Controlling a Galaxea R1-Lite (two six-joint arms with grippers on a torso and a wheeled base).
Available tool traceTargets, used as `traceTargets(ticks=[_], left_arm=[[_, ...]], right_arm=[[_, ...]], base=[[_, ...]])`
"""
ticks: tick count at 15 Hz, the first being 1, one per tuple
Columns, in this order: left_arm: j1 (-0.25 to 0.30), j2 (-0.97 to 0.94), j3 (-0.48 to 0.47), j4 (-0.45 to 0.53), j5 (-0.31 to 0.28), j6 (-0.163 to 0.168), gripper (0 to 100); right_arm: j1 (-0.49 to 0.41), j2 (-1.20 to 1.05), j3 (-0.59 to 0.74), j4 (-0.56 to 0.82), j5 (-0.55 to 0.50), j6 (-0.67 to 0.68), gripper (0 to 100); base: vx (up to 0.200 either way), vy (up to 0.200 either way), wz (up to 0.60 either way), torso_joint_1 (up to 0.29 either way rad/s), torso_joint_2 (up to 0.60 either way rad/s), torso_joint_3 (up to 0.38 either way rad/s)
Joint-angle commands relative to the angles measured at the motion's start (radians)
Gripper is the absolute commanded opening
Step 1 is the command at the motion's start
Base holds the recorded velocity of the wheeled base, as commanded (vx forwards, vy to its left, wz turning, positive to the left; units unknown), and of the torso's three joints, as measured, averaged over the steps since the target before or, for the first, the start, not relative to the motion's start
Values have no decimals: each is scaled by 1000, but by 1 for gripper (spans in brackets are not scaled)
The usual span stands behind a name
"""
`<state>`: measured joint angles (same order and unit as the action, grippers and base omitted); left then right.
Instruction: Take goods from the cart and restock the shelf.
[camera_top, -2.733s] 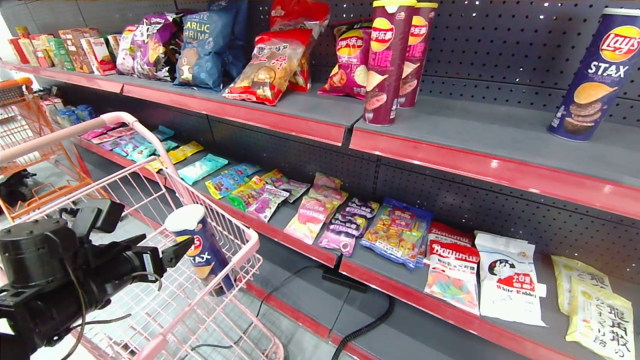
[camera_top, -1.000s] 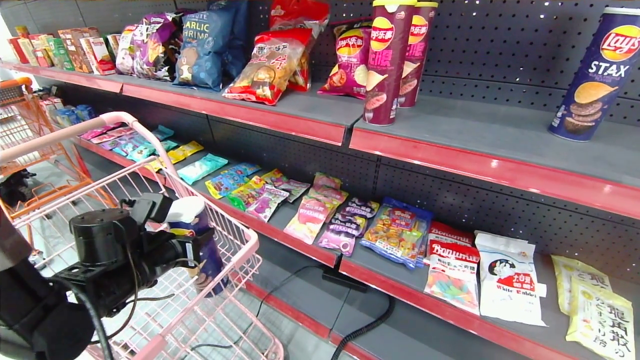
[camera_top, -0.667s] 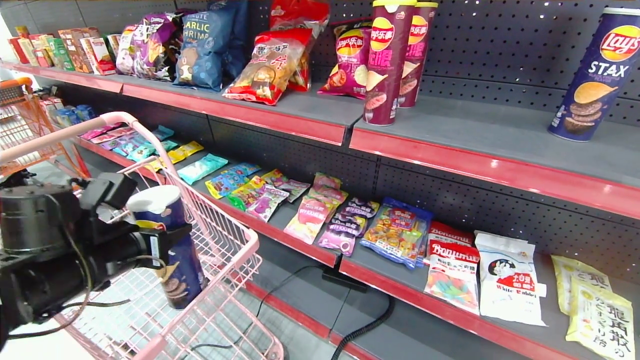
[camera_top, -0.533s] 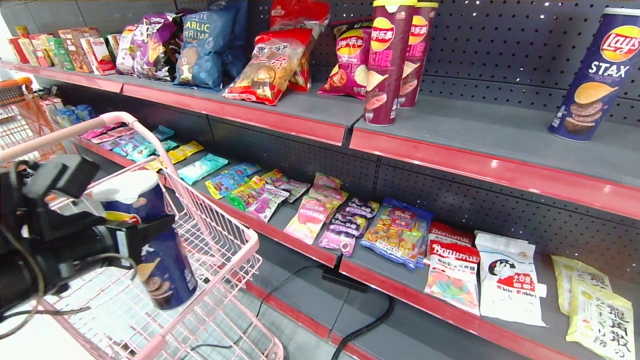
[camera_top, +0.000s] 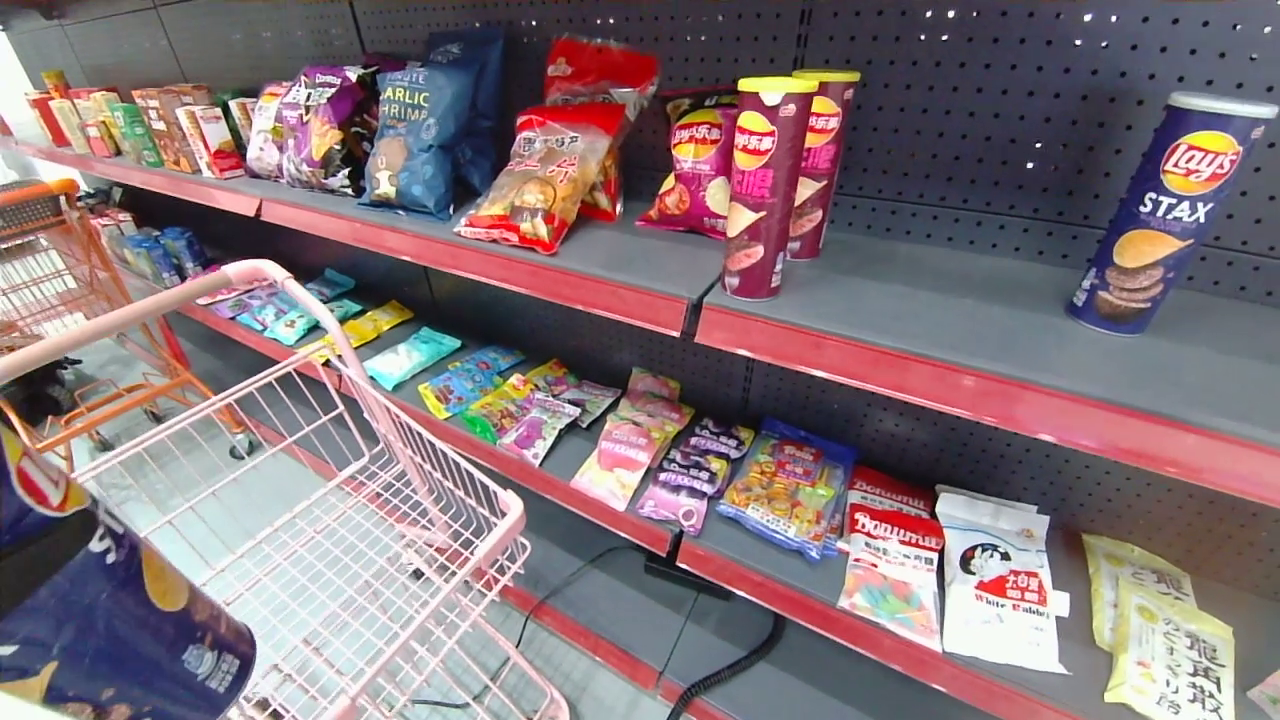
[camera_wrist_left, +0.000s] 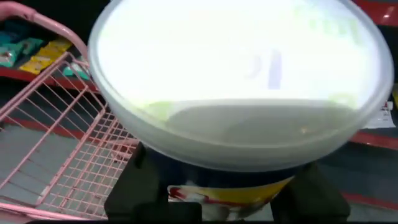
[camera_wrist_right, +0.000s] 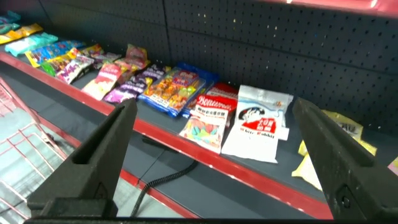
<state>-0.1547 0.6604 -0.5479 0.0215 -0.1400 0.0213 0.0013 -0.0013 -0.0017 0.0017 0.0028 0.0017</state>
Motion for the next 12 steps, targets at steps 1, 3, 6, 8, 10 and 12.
traceTargets(ticks=[1,3,6,8,10,12], left_arm=[[0,-107,42,0,0,11,0],[0,-177,86,2,5,14,0],[1,-246,103,31,40,14,0],[1,-257,105,32,43,16,0],[4,-259,105,34,80,16,0],[3,-255,105,34,91,16,0]], right_arm=[[0,1,0,0,0,0,100],[0,1,0,0,0,0,100],[0,1,0,0,0,0,100],[0,1,0,0,0,0,100],[0,1,0,0,0,0,100],[0,1,0,0,0,0,100]], base=[[0,0,0,203,-544,-349],[0,0,0,205,-547,-339],[0,0,0,227,-579,-354],[0,0,0,249,-618,-366],[0,0,0,212,-503,-293],[0,0,0,181,-415,-239]])
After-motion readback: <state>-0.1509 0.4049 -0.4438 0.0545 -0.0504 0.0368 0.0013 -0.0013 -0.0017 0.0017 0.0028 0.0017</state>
